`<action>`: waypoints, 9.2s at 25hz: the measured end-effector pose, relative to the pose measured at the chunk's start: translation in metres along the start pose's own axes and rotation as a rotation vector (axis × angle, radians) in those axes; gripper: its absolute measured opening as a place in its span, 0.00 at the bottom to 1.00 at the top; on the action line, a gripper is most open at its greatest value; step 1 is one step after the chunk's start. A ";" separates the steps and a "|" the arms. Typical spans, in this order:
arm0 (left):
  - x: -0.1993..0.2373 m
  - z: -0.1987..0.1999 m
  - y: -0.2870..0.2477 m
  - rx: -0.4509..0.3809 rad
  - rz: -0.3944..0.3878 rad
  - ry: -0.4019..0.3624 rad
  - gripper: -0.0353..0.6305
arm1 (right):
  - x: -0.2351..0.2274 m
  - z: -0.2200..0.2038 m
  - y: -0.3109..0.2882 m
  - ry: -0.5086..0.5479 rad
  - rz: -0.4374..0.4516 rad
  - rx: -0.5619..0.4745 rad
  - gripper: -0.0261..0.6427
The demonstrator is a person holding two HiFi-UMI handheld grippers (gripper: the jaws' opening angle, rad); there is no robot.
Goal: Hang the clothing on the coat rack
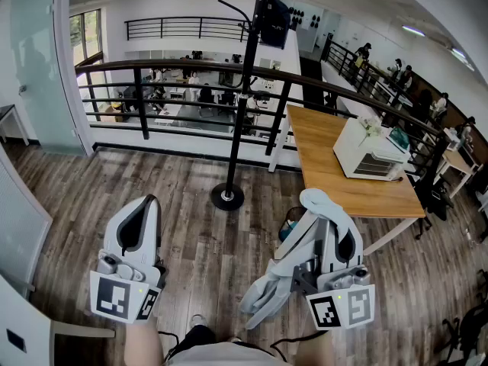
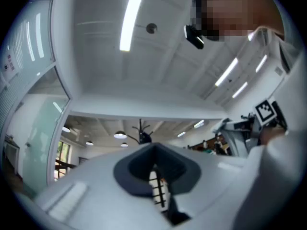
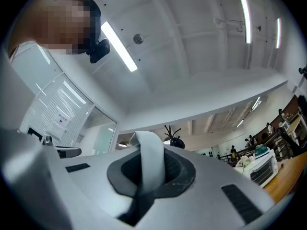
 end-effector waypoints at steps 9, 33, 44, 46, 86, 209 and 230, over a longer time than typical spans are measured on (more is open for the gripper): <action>0.004 -0.006 -0.008 -0.002 -0.014 0.001 0.06 | -0.002 -0.005 -0.005 0.011 -0.019 0.004 0.05; 0.100 -0.076 -0.053 -0.019 -0.073 0.034 0.06 | 0.039 -0.072 -0.093 0.029 -0.071 0.015 0.05; 0.131 -0.119 -0.086 0.017 -0.042 0.063 0.06 | 0.025 -0.102 -0.145 0.006 -0.074 0.022 0.05; 0.135 -0.124 -0.101 0.020 -0.040 0.053 0.06 | 0.016 -0.106 -0.160 -0.004 -0.065 0.015 0.05; 0.135 -0.232 -0.393 0.015 0.001 0.017 0.06 | -0.177 -0.174 -0.415 -0.059 0.049 0.019 0.05; 0.345 -0.407 -0.605 -0.127 -0.248 0.200 0.06 | -0.151 -0.245 -0.739 0.316 -0.300 0.160 0.16; 0.302 -0.362 -0.553 -0.105 -0.235 0.178 0.06 | -0.125 -0.234 -0.648 0.237 -0.183 0.131 0.04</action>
Point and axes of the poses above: the fingertips, and each gripper's own axes: y backward along the fingers, x to its left, z out of its top, the point moved 10 cm from there along y, backward along the fingers, and after that the axes turned 12 degrees about -y, right-handed, at the moved point
